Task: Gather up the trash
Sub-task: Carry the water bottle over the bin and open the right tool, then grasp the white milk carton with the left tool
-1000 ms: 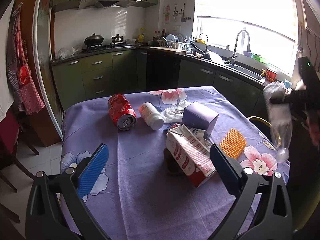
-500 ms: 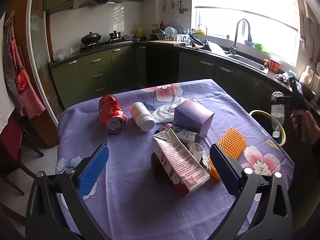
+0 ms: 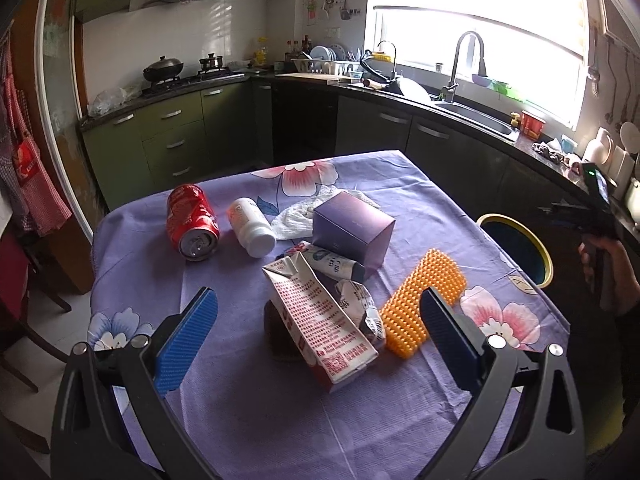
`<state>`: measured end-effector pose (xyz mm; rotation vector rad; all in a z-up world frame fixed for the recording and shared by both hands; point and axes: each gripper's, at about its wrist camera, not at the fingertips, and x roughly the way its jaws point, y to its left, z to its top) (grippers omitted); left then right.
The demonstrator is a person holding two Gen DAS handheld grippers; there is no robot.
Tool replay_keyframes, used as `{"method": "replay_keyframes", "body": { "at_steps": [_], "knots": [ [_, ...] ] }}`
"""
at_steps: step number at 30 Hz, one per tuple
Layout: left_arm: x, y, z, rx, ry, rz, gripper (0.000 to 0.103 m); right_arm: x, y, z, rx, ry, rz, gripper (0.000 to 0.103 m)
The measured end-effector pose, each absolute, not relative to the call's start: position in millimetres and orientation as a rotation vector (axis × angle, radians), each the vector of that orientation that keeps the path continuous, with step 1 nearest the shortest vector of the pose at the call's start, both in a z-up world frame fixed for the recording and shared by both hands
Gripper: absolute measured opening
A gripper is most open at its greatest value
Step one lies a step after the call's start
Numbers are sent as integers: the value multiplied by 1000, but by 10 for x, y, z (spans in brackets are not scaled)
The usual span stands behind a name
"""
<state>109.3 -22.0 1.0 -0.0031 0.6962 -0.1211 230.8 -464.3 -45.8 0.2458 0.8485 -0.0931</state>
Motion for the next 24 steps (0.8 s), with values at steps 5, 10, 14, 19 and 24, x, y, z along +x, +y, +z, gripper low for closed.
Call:
{"method": "replay_keyframes", "body": {
  "at_steps": [5,10,14,19,24],
  "knots": [
    [1151,-192,-69,-51,751,-97,96,1717,-4296,-308,205,804,-22,71],
    [1268,-149,-197,-113,784,-56,96,1409,-4046,-291,181,795,30,71],
    [1380,-173,-284,-132,802,-11,96,1321,-3919,-336,168,795,61,71],
    [1500,-262,-336,-100,813,22,89,1372,-3939,-383,169,798,86,71],
    [1631,-262,-458,-99,866,40,77,1436,-3970,-440,172,806,99,71]
  ]
}}
